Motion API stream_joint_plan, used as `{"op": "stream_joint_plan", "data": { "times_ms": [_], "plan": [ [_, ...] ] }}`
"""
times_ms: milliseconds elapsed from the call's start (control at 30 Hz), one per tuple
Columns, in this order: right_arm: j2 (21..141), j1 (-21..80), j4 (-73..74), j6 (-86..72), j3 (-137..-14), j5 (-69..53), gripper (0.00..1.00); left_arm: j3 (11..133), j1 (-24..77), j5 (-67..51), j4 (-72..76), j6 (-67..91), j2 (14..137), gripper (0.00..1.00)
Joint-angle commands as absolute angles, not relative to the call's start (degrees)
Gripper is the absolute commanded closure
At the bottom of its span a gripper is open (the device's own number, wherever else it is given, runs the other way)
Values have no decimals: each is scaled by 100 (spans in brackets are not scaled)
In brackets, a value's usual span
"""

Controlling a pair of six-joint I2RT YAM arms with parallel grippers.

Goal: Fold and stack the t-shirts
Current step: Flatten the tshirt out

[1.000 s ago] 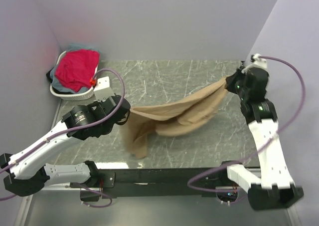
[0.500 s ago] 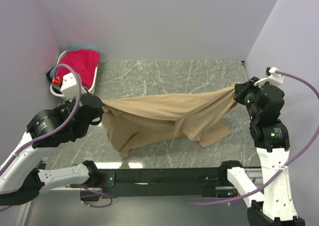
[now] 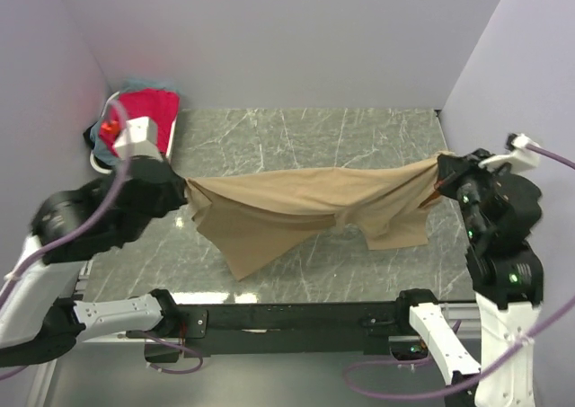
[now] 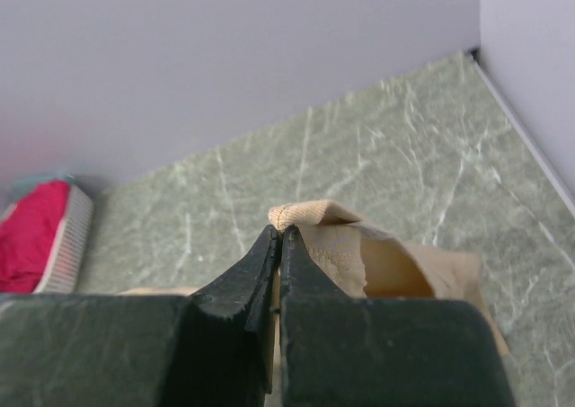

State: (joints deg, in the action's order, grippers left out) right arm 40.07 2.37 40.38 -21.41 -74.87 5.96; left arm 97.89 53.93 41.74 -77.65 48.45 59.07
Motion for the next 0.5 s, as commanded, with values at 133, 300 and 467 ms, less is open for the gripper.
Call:
{"op": "stream_joint_plan", "data": {
  "times_ms": [133,300,467],
  "plan": [
    [3691,237,4473,-1969,-8551,45,100,10854,5370,3446,-7857,4157,5133,99],
    [3779,229,4850,-1872,-9289,-316,100,11591,5379,3165,-7857,3938,4975,99],
    [4069,237,5116,-1854,-9459,-115,100,11734,5370,2962,-7857,3911,5036,99]
  ]
}}
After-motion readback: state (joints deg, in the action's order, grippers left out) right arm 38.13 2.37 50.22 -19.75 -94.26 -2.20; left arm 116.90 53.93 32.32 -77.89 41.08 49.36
